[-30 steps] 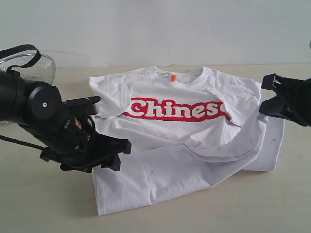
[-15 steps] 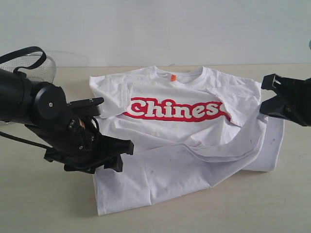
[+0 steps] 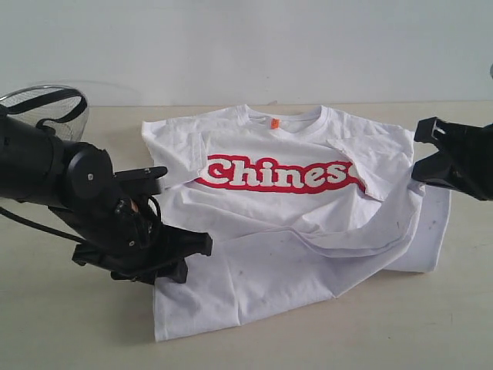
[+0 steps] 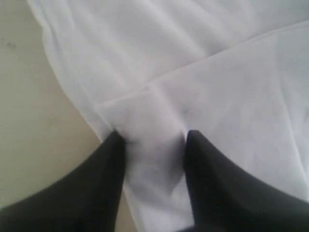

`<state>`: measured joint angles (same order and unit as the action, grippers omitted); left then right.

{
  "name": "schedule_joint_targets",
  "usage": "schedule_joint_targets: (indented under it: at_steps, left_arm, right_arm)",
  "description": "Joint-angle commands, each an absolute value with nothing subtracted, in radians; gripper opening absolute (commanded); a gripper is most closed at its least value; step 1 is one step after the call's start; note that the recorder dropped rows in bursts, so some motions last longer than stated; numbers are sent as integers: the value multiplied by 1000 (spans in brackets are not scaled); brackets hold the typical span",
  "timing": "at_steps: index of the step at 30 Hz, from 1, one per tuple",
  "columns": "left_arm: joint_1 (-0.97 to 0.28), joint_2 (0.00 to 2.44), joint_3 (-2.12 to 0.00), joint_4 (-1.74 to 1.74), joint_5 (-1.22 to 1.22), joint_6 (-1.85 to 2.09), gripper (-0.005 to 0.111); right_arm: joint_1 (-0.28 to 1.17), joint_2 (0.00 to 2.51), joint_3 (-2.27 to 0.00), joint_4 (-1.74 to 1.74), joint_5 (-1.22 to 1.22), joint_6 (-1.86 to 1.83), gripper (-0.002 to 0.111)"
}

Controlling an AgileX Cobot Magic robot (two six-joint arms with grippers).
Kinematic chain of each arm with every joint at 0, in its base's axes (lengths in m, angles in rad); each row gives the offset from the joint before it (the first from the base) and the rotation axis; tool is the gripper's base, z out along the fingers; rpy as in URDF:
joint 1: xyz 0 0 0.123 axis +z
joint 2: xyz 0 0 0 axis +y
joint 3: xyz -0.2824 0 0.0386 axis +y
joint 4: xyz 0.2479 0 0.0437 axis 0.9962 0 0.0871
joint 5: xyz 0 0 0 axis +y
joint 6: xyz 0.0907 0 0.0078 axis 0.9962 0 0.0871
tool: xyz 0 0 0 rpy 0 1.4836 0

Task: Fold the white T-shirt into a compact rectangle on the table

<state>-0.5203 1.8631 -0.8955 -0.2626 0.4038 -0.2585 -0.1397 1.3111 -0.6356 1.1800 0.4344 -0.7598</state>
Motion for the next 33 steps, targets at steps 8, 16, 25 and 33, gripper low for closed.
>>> schedule_joint_targets:
  at_steps: [8,16,25,33]
  left_arm:
    - [-522,1848,-945,-272,440,-208,13]
    - [-522,1822,-962,-265,487,-203,13]
    - [-522,1822,-962,-265,520,-202,14]
    - [-522,1822,-962,-265,522,-185,46]
  right_arm:
    - [-140,1313,-642,1175,429,-775,0]
    - [-140,1313,-642,1178,430,-775,0]
    - [-140,1313,-642,1180,430,-775,0]
    - [-140,1313,-642,1180,430,-775,0]
